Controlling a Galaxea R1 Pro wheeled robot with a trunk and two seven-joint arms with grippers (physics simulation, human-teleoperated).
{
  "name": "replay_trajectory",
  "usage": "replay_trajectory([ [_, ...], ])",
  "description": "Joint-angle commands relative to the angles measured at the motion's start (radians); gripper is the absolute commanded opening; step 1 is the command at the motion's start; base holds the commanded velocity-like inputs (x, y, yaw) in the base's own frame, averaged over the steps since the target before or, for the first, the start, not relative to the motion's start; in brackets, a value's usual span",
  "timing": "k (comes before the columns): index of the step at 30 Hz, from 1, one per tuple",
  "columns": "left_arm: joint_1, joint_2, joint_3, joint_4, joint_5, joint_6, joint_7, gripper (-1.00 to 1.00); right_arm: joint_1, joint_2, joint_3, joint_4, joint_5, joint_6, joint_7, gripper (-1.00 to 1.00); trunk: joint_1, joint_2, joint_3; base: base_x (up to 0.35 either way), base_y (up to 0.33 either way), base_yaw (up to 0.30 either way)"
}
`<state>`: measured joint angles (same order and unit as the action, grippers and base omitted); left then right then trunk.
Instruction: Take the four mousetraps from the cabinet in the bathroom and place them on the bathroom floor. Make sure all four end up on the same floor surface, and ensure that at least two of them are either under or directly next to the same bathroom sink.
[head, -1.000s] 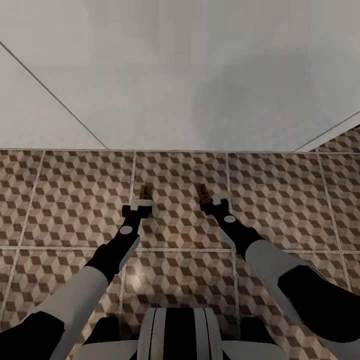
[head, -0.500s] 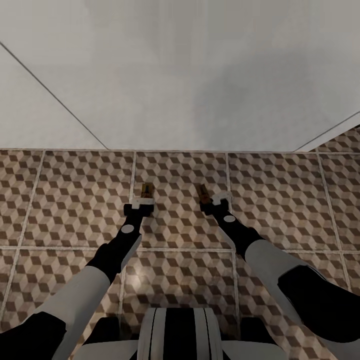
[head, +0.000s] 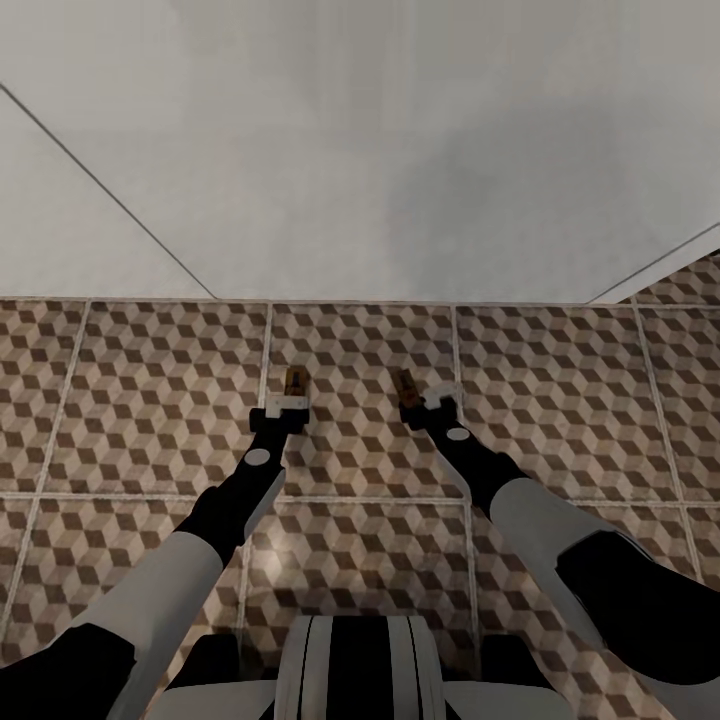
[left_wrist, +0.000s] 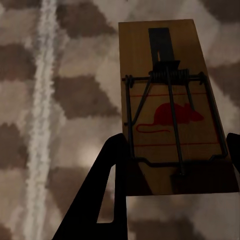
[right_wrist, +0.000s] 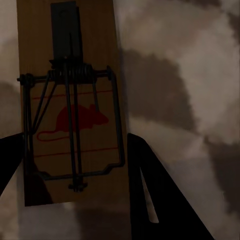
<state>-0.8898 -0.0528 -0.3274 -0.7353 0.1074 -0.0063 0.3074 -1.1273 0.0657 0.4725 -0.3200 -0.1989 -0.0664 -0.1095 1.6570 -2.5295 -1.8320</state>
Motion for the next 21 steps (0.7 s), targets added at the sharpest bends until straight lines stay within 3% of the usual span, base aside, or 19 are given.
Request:
replay_trajectory([
  [1,-0.001,0.001,-0.006,-0.001,0.009,0.0,0.009,-1.0,0.0,-0.001,0.012,0.001,-0.014,0.006,-0.007,-1.0,0.0,0.0,-0.001,0.0,0.0,0.0],
  [4,-0.002,0.001,-0.006,-0.002,0.009,0.021,0.01,-1.0,0.0,-0.001,0.011,-0.022,-0.013,0.035,-0.008,-1.0,0.0,0.0,-0.001,0.0,0.0,0.0],
  [10,-0.005,0.003,-0.005,-0.084,0.008,0.194,0.009,-1.0,0.0,-0.003,0.011,-0.086,-0.011,0.117,-0.01,-1.0,0.0,0.0,-0.001,0.0,0.0,0.0],
  [21,-0.014,0.002,0.0,-0.127,0.008,0.27,0.01,-1.0,-0.006,-0.002,0.011,-0.138,-0.011,0.186,-0.024,-1.0,0.0,0.0,-0.001,0.0,0.0,0.0],
])
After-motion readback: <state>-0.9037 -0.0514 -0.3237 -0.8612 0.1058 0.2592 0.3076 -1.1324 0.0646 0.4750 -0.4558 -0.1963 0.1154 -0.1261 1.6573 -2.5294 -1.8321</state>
